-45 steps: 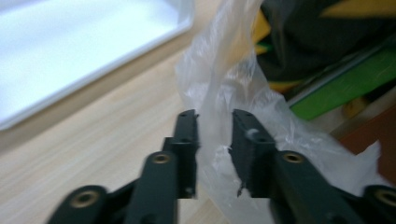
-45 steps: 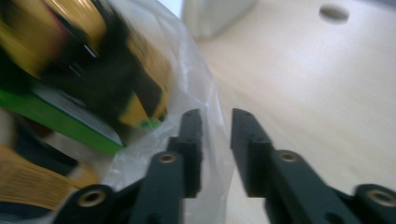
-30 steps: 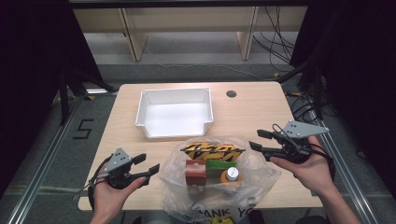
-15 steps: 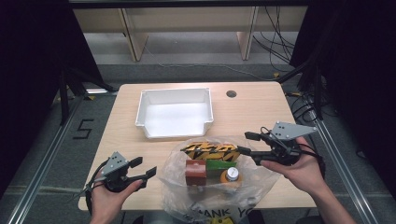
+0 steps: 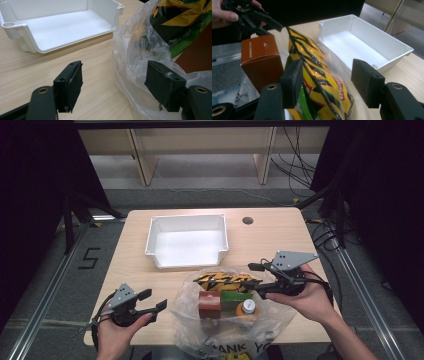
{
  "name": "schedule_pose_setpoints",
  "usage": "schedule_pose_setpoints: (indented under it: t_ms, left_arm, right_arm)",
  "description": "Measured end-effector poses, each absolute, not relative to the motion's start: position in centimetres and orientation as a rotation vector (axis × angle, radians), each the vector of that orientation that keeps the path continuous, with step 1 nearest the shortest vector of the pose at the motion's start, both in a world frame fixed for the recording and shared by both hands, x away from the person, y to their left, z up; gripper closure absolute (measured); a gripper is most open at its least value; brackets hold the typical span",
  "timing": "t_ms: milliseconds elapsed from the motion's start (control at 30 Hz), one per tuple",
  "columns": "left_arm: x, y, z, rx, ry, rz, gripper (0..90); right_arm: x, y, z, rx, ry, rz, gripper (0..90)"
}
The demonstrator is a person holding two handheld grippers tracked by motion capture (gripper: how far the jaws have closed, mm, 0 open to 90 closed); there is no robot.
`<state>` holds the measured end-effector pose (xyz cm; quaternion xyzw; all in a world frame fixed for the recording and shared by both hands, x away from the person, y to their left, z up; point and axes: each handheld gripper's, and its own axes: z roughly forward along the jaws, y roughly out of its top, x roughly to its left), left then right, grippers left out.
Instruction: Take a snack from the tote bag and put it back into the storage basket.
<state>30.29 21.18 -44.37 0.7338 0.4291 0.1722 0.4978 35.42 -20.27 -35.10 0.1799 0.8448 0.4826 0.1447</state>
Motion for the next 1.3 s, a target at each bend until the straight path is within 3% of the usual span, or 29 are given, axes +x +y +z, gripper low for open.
schedule_pose_setpoints:
  t_ms: [300, 967, 1300]
  left_arm:
    - [30.4, 21.0, -44.6, 1.784, 1.036, 0.411, 28.3]
    - [30.5, 20.7, -44.9, 1.789, 1.043, 0.404, 27.9]
    - [30.6, 20.6, -45.0, 1.794, 1.044, 0.396, 28.0]
  right_arm:
    - [36.0, -19.4, -36.4, 0.507, 2.472, 1.36, 46.6]
    - [36.6, -18.8, -37.2, 0.266, 2.496, 1.274, 83.6]
    - [36.4, -18.9, -36.8, 0.21, 2.461, 1.273, 90.0]
